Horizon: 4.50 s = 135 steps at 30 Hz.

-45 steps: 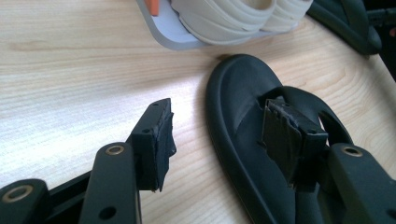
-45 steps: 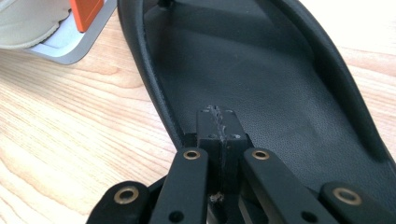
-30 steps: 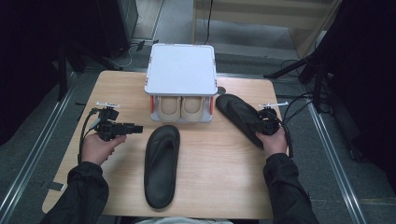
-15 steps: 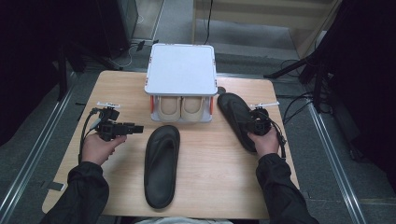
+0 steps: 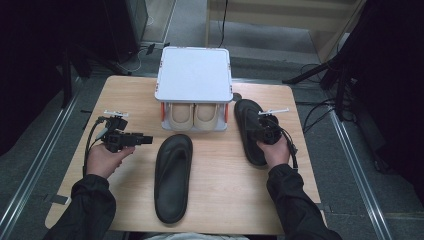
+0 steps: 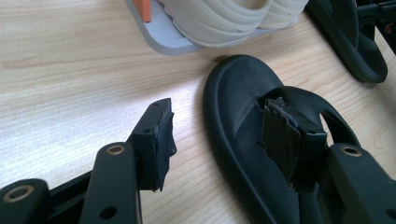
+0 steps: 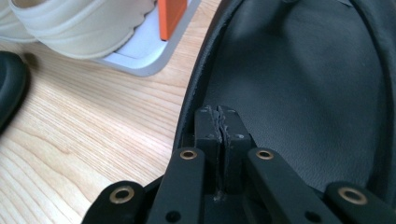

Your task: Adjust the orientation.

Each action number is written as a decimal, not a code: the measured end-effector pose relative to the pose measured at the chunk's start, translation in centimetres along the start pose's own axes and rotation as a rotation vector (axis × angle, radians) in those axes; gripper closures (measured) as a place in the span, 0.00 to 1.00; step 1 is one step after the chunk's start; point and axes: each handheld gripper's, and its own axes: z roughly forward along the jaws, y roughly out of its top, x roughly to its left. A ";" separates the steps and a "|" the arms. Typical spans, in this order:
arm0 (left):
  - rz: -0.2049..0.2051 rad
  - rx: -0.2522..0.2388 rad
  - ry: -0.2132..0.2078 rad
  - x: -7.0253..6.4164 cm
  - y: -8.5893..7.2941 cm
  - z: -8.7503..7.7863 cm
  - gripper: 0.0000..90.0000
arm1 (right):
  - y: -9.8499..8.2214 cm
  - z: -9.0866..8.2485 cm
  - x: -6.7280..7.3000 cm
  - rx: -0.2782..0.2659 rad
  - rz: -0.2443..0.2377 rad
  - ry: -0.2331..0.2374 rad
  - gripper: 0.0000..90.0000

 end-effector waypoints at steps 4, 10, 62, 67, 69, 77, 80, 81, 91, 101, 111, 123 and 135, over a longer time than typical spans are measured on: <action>0.002 -0.010 0.001 0.0 -0.2 -0.3 0.49 | 0.3 0.4 0.5 0.000 -0.012 0.003 0.98; -0.011 -0.016 0.008 0.2 -0.9 -0.9 0.49 | 0.9 0.4 0.4 -0.007 -0.003 0.009 0.95; -0.055 -0.019 0.063 0.5 -4.0 -2.7 0.46 | 2.7 -0.3 -5.0 -0.073 0.105 -0.076 0.78; -0.053 -0.019 0.064 0.5 -4.0 -2.8 0.46 | 2.7 -0.4 -5.1 -0.073 0.137 -0.073 0.79; -0.054 -0.018 0.064 0.5 -4.0 -2.8 0.46 | 2.8 -0.5 -5.0 -0.070 0.156 -0.078 0.79; -0.036 -0.021 0.048 0.4 -3.3 -2.3 0.47 | 2.7 -0.7 -5.3 -0.066 0.182 -0.064 0.79; -0.020 -0.016 0.041 0.1 -3.0 -1.9 0.47 | 2.6 -1.1 -5.3 -0.063 0.178 -0.061 0.79; -0.017 -0.015 0.039 0.1 -2.9 -1.8 0.47 | 2.6 -1.3 -5.2 -0.061 0.178 -0.062 0.79; 0.017 -0.002 0.013 -0.6 -1.5 -0.5 0.47 | 1.7 -3.4 -4.7 -0.079 0.183 -0.033 0.79; 0.039 0.005 -0.006 -0.9 -0.6 0.2 0.47 | 0.5 -5.7 -4.1 -0.092 0.175 -0.013 0.79; 0.042 -0.004 -0.005 -1.1 -0.4 0.2 0.48 | -0.5 -7.4 -2.5 -0.099 0.164 0.008 0.79; 0.043 -0.003 -0.020 -1.2 -0.4 0.2 0.53 | -1.8 -7.8 0.2 -0.066 0.122 0.026 0.79; 0.038 0.000 -0.050 -1.2 -0.6 0.2 0.59 | -2.9 -7.7 2.8 -0.051 0.088 0.062 0.79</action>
